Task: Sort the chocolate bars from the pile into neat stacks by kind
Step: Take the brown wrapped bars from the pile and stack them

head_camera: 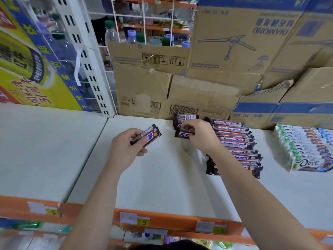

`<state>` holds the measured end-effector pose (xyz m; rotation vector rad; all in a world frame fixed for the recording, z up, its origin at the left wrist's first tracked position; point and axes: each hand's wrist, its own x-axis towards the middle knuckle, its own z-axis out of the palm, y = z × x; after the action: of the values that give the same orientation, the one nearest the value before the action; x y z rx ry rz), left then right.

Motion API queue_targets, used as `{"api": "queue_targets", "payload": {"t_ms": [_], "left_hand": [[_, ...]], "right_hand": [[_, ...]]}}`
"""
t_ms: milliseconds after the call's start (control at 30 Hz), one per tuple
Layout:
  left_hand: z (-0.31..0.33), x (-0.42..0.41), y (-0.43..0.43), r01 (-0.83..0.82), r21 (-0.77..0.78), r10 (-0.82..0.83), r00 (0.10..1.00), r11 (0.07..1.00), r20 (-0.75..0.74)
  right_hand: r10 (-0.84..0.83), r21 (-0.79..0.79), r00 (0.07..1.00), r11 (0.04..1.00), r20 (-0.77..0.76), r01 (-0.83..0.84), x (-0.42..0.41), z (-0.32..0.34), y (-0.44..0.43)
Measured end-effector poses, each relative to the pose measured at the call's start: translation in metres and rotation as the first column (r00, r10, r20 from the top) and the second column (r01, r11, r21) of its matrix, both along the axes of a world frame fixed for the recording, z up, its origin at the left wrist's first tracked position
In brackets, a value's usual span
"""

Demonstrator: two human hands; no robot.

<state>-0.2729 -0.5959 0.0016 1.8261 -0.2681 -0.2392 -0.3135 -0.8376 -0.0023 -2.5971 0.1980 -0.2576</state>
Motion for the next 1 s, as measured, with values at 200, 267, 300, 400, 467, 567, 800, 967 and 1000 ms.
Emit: {"api": "queue_targets", "payload": {"t_ms": [200, 267, 300, 400, 467, 567, 800, 967, 1000], "left_hand": [[-0.001, 0.006, 0.001, 0.02, 0.023, -0.02, 1.0, 1.0, 0.001], [-0.001, 0.009, 0.001, 0.039, 0.04, -0.04, 0.999, 0.998, 0.023], [-0.001, 0.01, 0.001, 0.046, 0.058, -0.049, 0.998, 0.997, 0.044], [-0.002, 0.014, 0.0, 0.047, 0.139, -0.065, 0.99, 0.989, 0.127], [-0.001, 0.014, -0.003, 0.05, 0.163, -0.075, 0.985, 0.985, 0.155], [-0.001, 0.016, -0.009, 0.078, 0.164, -0.105, 0.981, 0.983, 0.166], [-0.007, 0.021, -0.051, 0.182, 0.225, -0.231, 0.948, 0.957, 0.219], [-0.01, 0.028, -0.088, 0.202, 0.395, -0.349, 0.871, 0.896, 0.346], [-0.01, 0.029, -0.095, 0.199, 0.416, -0.36, 0.864, 0.887, 0.353]], "right_hand": [[-0.023, -0.106, 0.998, 0.994, 0.061, 0.029, 0.015, -0.001, -0.002], [-0.027, -0.113, 0.996, 0.993, 0.081, 0.037, 0.018, -0.002, -0.002], [-0.033, -0.122, 0.996, 0.992, 0.084, 0.043, 0.019, -0.002, -0.003], [-0.078, -0.152, 0.989, 0.984, 0.125, 0.097, 0.021, -0.004, -0.004], [-0.126, -0.15, 0.975, 0.976, 0.184, 0.154, 0.019, -0.006, -0.006], [-0.143, -0.138, 0.97, 0.975, 0.196, 0.172, 0.011, -0.007, -0.01], [-0.1, -0.081, 0.976, 0.99, 0.195, 0.118, -0.04, -0.005, -0.011], [-0.077, -0.116, 0.978, 0.988, 0.196, 0.101, -0.066, -0.007, -0.005], [-0.074, -0.121, 0.977, 0.988, 0.198, 0.099, -0.069, -0.007, -0.004]]}}
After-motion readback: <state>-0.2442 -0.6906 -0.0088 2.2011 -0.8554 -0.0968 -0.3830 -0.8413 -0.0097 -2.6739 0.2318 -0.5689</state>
